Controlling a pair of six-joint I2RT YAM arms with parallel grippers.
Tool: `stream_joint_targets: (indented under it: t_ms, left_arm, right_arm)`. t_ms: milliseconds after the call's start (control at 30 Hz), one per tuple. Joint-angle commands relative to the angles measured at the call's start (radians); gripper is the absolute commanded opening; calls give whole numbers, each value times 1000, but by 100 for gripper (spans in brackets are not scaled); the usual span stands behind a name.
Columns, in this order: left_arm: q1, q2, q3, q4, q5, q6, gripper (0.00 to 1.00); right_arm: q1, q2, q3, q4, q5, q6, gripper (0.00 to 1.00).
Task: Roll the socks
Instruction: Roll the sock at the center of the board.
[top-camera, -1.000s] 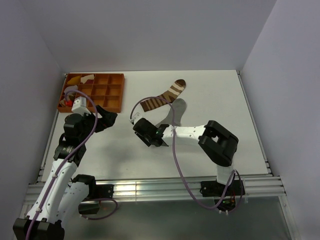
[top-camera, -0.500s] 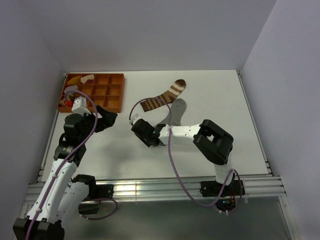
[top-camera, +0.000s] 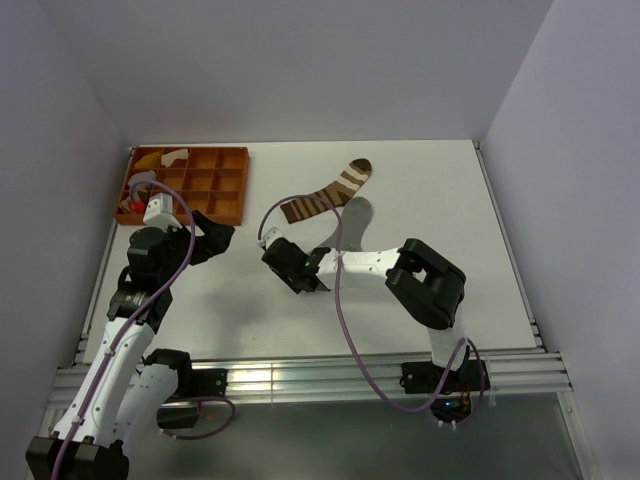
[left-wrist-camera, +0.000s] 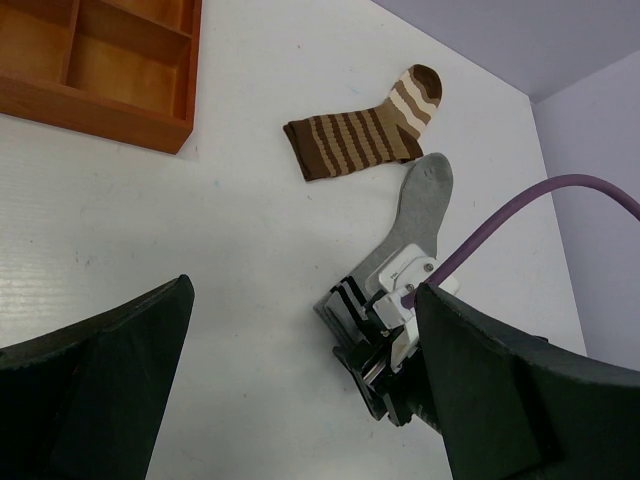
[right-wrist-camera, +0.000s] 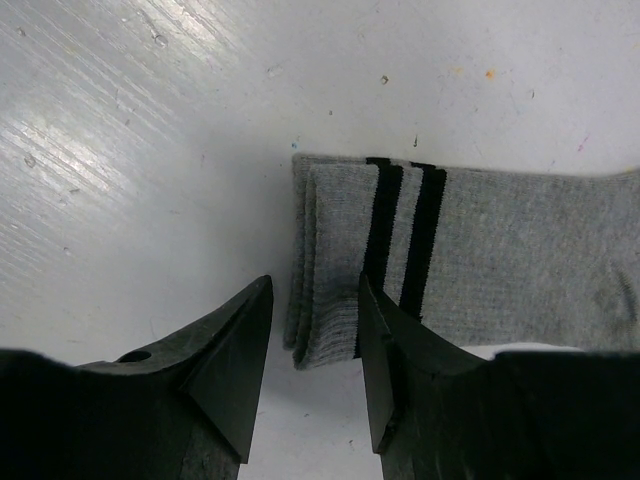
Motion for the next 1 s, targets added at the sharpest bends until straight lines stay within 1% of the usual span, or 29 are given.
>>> stream_joint_targets:
  t_ms: [0, 433, 533, 667, 700, 733, 833, 900, 933, 967]
  left_arm:
    - [-4, -11, 9, 23, 1, -4, 99]
    - [-4, -13, 9, 23, 4, -4, 100]
    - [-3, -13, 7, 23, 3, -5, 99]
    - [-4, -3, 12, 16, 10, 3, 100]
    - [-3, 0, 12, 14, 12, 4, 100]
    - [-4, 1, 13, 13, 13, 6, 100]
    - [-3, 14, 18, 10, 19, 7, 100]
    - [-4, 20, 18, 10, 27, 7, 99]
    - [-4, 26, 18, 13, 42, 9, 99]
    - [-4, 30, 16, 16, 48, 10, 99]
  right_arm:
    - [8, -22, -4, -31, 17, 16, 47]
    - [9, -11, -1, -51, 6, 28, 45]
    - [9, -2, 1, -55, 9, 33, 41]
    - [11, 0, 1, -51, 7, 39, 38]
    - [11, -2, -2, -49, 8, 41, 36]
    - [11, -3, -2, -46, 4, 41, 35]
    - [11, -3, -4, -44, -2, 39, 27]
    - [9, 0, 1, -44, -15, 37, 21]
    - [9, 1, 2, -44, -20, 36, 15]
    - [9, 1, 1, -43, -25, 34, 13]
